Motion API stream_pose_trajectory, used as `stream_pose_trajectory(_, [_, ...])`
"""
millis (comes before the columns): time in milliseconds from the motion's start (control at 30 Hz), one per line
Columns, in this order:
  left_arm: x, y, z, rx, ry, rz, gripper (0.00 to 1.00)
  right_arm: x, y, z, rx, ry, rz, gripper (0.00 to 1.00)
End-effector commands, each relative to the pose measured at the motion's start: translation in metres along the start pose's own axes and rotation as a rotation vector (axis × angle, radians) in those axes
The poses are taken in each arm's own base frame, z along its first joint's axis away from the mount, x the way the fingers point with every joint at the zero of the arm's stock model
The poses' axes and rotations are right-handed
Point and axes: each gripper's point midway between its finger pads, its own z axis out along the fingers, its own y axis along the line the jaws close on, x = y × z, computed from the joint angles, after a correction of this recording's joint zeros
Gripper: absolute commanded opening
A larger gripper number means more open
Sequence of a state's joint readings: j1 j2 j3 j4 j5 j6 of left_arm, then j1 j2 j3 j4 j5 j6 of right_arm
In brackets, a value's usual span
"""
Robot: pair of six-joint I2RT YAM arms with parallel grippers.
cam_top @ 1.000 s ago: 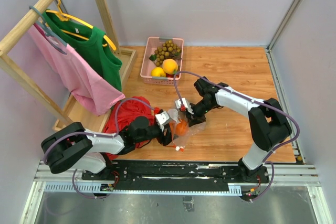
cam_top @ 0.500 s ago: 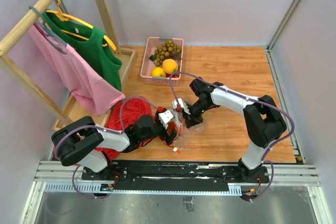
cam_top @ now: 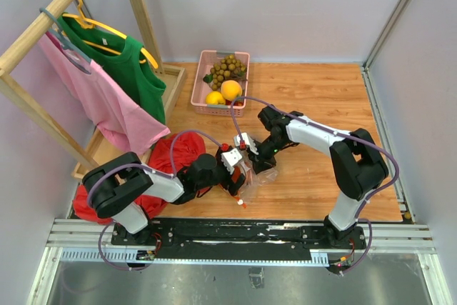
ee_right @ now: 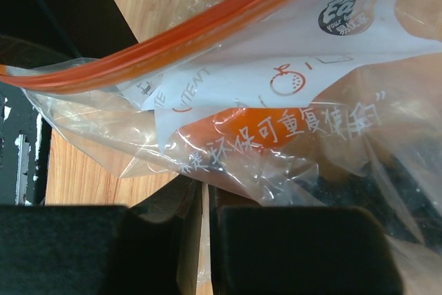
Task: Open the zip-top bag and remove the fake food
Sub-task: Pick up the fake fruit from the zipper food storage bag.
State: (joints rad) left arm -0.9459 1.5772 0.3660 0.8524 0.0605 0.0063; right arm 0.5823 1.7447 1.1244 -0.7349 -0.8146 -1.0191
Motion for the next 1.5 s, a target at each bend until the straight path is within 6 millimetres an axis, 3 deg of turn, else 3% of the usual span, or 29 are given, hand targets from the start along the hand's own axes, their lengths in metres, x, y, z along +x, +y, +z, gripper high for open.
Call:
stream_pose_trajectory(0, [-0.007, -0.001, 0.007, -0.002, 0.0, -0.009, 0.97, -0.008, 0.006, 0.005, -0.036, -0.005, -0.029, 0.08])
stream_pose_trajectory(100, [-0.01, -0.005, 0.005, 0.014, -0.004, -0.026, 0.87, -0.005, 0.005, 0.003, -0.023, 0.014, -0.033, 0.07])
stream_pose_trajectory(133, [-0.012, -0.007, 0.005, 0.024, -0.002, -0.029, 0.77, -0.004, 0.004, 0.002, -0.018, 0.02, -0.035, 0.07])
stream_pose_trajectory(200, [-0.011, -0.009, 0.004, 0.033, 0.015, -0.045, 0.5, -0.003, 0.004, 0.001, -0.014, 0.027, -0.041, 0.07])
stream_pose_trajectory(233, [-0.011, -0.01, 0.003, 0.036, 0.019, -0.054, 0.44, -0.003, 0.005, 0.001, -0.014, 0.028, -0.043, 0.07])
stream_pose_trajectory(467, [-0.019, -0.011, -0.008, 0.03, -0.014, -0.096, 0.43, -0.004, 0.013, -0.004, -0.035, 0.02, -0.027, 0.07])
stream_pose_trajectory(633, [-0.024, -0.013, -0.011, 0.034, 0.028, -0.089, 0.42, -0.004, 0.033, -0.013, -0.102, -0.024, -0.008, 0.06])
stream_pose_trajectory(967, [-0.029, -0.02, -0.018, 0.089, 0.032, -0.025, 0.42, -0.01, 0.053, -0.019, -0.204, -0.047, -0.032, 0.05])
stream_pose_trajectory(1467, [-0.029, -0.018, -0.02, 0.062, 0.0, -0.089, 0.42, -0.013, 0.034, -0.02, -0.151, -0.036, -0.089, 0.05])
